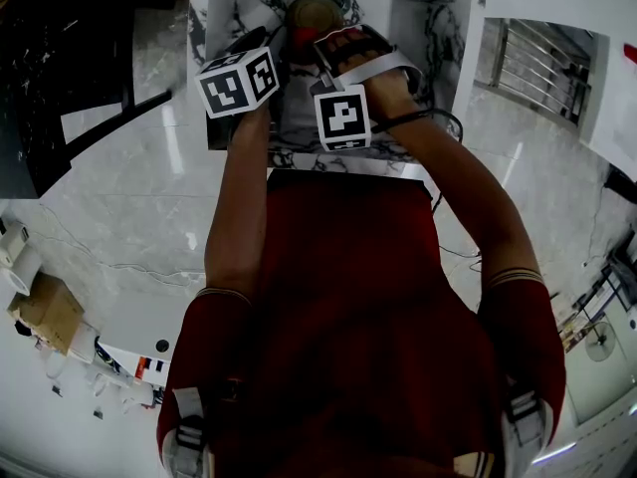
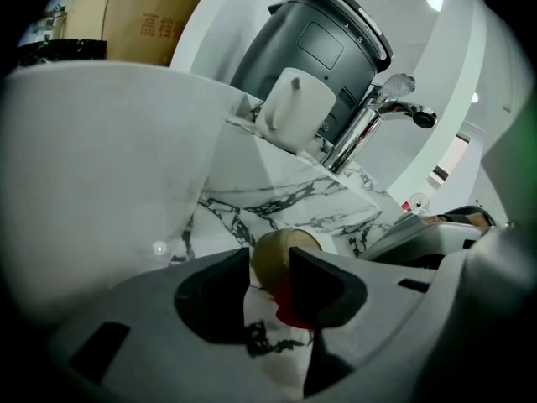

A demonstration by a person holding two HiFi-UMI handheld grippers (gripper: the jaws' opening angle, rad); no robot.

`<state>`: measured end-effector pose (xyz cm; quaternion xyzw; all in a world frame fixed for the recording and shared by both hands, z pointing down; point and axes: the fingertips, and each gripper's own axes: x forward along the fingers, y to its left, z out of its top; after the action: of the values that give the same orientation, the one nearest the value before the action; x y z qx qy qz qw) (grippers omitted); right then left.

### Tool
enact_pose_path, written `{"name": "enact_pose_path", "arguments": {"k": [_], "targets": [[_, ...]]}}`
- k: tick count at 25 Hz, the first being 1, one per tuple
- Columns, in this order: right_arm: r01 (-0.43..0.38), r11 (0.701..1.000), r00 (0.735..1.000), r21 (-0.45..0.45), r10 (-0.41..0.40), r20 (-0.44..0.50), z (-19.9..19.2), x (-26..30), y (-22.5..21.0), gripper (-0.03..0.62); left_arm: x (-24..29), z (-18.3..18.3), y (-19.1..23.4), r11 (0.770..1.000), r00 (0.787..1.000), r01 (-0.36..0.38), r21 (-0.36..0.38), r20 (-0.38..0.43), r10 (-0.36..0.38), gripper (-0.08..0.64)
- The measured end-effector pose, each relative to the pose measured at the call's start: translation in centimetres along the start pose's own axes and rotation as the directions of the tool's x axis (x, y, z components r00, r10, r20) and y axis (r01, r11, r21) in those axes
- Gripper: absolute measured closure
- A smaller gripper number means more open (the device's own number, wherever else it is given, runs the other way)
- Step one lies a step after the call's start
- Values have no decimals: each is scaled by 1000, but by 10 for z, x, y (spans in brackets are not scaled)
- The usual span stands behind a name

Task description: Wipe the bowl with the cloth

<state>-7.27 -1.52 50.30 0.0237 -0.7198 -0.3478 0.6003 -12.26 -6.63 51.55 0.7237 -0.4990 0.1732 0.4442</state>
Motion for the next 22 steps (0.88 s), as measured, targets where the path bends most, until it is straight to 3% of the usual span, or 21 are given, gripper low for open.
{"name": "enact_pose_path", "arguments": {"k": [8,22], "targets": [[88,996,996,-2,-88,-32,-3,7,-25,528,-7,-4,4,1000,1000,-6,-14,12,6,428],[151,985,987,-84,-156,-50,4,33,-58,528,-7,-10,11,1000,1000,-5,-12,-18,5,428]]}}
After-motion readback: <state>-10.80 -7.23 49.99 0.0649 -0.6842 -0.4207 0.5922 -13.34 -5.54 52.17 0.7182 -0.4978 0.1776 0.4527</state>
